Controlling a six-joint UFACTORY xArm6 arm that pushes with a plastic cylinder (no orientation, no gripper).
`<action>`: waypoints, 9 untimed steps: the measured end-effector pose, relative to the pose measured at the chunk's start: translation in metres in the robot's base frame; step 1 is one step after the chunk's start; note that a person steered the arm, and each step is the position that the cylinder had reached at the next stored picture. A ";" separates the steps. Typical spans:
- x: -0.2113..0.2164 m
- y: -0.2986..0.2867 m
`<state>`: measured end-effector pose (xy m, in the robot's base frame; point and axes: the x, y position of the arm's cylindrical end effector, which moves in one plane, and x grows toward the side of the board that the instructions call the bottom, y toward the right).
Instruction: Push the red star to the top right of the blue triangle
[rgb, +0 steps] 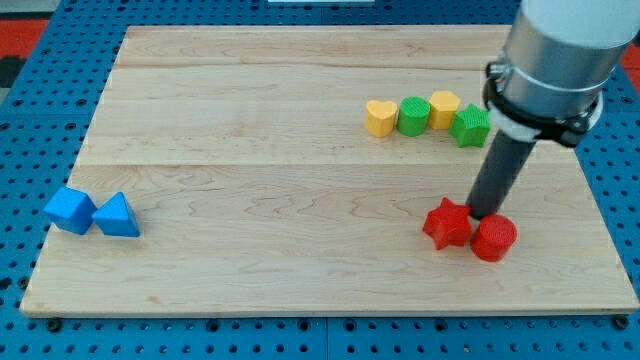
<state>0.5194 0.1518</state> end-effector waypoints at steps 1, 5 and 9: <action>0.001 0.039; 0.067 0.131; 0.026 -0.070</action>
<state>0.5452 0.0814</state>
